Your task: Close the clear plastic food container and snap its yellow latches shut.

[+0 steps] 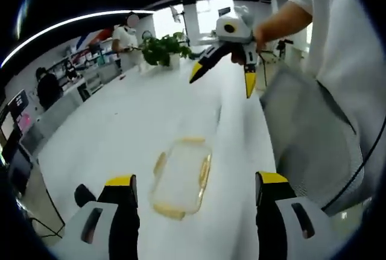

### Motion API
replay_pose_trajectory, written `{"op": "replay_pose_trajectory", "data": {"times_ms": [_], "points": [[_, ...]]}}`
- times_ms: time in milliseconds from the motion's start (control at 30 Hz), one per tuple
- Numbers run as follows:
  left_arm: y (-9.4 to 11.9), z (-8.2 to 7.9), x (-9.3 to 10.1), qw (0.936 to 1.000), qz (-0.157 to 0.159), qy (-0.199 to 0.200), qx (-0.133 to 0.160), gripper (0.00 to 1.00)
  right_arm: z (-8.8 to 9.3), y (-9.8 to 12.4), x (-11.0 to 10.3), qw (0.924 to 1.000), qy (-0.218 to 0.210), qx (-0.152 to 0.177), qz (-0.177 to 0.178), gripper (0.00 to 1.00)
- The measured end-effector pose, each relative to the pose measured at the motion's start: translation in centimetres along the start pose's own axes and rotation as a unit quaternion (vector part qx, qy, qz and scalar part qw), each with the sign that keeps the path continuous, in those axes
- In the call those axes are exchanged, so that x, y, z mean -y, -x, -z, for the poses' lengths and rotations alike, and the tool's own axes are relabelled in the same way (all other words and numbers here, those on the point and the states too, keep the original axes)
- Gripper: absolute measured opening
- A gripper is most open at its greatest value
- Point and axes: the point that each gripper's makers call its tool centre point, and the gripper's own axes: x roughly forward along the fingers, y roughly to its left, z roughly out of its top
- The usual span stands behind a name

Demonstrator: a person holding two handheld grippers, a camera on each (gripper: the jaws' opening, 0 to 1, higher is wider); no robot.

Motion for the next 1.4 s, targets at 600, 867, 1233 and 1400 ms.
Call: {"op": "replay_pose_trajectory", "data": {"times_ms": [600,867,1233,1400], "points": [[-1.3,2.2,-2.0,0.9987,0.021,-0.022,-0.041,0.71,1.2,-2.3,1.8,0.9985,0.026,-0.043,-0.021,0.71],[-1.7,3.1,-2.6,0.9979,0.029,-0.024,-0.053,0.7,2.2,-3.8,1.9,0.9969,0.037,-0.063,-0.03,0.68],[-2.7,4.8,-3.3,0.9952,0.042,-0.042,-0.078,0.65,3.4,-5.3,2.6,0.993,0.068,-0.09,-0.036,0.65],[-3.4,5.2,-3.3,0.9938,0.053,-0.047,-0.085,0.64,4.0,-5.9,2.8,0.9913,0.073,-0.1,-0.046,0.63]]}}
